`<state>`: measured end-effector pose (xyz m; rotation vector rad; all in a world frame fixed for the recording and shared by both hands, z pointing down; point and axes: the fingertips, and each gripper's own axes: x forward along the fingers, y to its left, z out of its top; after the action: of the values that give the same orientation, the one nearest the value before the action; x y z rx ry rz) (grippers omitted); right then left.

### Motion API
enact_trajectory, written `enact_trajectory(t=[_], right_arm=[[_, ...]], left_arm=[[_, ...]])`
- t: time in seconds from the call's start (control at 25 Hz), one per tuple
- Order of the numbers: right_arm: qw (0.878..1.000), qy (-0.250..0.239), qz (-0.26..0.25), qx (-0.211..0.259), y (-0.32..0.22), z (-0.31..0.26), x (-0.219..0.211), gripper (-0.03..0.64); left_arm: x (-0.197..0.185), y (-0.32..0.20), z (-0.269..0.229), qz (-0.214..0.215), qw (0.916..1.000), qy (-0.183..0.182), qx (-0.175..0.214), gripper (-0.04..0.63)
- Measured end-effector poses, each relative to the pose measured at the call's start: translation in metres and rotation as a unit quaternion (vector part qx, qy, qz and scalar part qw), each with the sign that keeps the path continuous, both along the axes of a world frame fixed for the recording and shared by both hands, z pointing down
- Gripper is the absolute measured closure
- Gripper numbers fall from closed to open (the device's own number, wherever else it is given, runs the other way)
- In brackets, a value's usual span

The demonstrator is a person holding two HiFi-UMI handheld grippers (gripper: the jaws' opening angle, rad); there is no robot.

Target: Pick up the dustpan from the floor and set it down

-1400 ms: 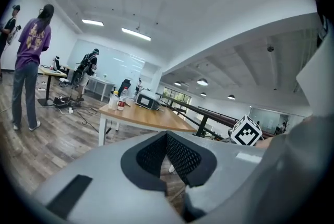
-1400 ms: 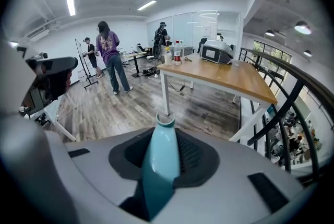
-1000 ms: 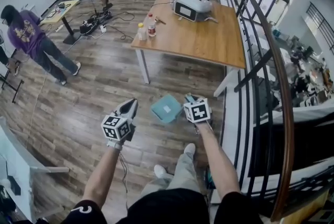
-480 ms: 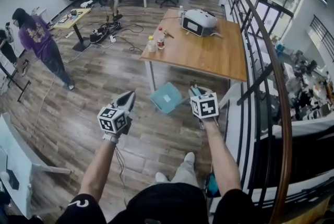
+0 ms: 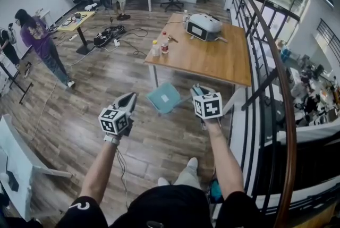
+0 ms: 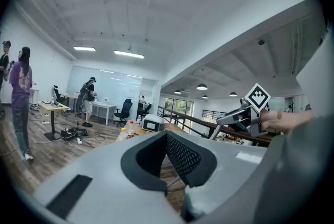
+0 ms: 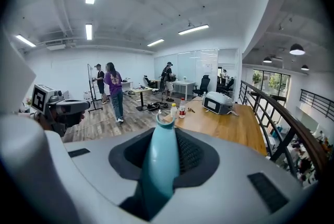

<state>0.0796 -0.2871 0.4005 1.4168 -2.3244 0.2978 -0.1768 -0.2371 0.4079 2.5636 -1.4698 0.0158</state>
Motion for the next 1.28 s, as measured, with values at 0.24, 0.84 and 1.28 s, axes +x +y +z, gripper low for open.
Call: enact_trajectory(t=[0.24, 0.84, 1.28], right_arm=[[1.0, 0.0, 0.002, -0.006, 0.004, 0.011, 0.004, 0.526], [1.0, 0.004, -0.004, -0.021, 0.003, 0.031, 0.024, 0.526], [0.999, 0.014, -0.003, -0.039, -0.006, 0.068, 0.044, 0.526]], left_arm=[[0.006, 0.003, 0.005, -0.001, 1.0, -0.001, -0.004, 0.597], [0.031, 0.0, 0.016, 0.001, 0.9998, -0.008, -0.016, 0.597], [0.053, -0.007, 0.039, 0.008, 0.9993, -0.007, -0.037, 0.597]])
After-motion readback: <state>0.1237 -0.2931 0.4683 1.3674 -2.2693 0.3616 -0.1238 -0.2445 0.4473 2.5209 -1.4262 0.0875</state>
